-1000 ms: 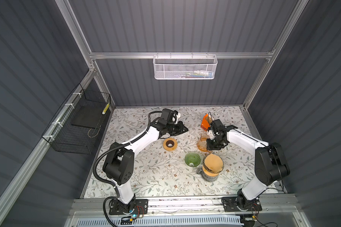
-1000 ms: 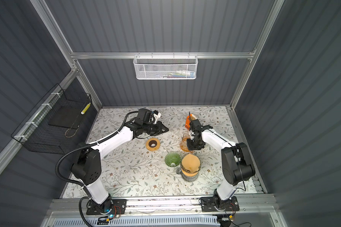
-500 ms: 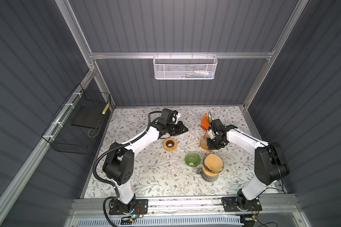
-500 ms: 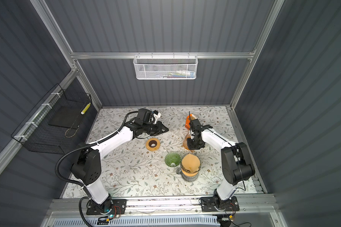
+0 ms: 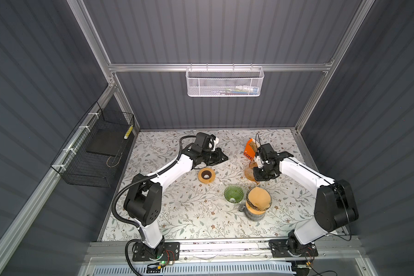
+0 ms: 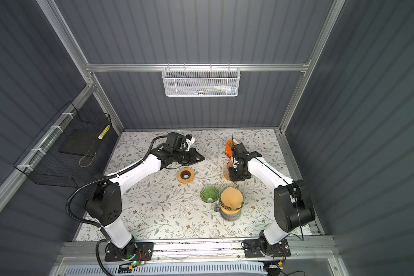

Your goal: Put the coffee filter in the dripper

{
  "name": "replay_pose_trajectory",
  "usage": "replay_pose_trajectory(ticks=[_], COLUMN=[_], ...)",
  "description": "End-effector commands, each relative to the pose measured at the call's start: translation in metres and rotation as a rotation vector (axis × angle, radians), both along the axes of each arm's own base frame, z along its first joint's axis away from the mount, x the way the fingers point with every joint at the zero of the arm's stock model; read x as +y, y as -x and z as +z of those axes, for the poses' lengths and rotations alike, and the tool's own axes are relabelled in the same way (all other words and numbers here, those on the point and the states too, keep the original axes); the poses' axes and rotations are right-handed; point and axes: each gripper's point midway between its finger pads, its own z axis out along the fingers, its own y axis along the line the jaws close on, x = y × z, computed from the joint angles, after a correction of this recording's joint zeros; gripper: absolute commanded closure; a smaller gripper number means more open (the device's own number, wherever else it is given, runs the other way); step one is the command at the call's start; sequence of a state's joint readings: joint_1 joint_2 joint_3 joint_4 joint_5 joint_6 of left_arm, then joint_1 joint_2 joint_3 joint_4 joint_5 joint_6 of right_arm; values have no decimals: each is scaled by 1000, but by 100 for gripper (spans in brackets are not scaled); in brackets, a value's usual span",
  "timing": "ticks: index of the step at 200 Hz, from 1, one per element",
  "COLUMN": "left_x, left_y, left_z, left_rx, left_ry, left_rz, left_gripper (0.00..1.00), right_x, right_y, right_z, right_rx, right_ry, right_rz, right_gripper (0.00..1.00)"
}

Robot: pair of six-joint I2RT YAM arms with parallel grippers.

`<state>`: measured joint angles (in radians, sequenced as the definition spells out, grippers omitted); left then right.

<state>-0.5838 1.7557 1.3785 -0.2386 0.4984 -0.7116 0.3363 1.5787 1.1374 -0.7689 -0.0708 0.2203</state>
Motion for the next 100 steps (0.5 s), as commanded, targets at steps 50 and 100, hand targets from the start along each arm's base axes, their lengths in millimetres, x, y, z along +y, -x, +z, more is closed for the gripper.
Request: replay_pose_trajectory(ticks=[50,100], left_x=[6,11], left_y=[10,10], left_z=[19,21], left_rx=[-49,-61], left_ry=[14,-4], left_rz=[-2,12], left_gripper=[84,84], right_x=[-14,-18], right_y=[1,1], right_z=[27,46], right_rx=[-68,-105], right_ry=[6,8], right_rz=[-28,-26], right_gripper=[100,100])
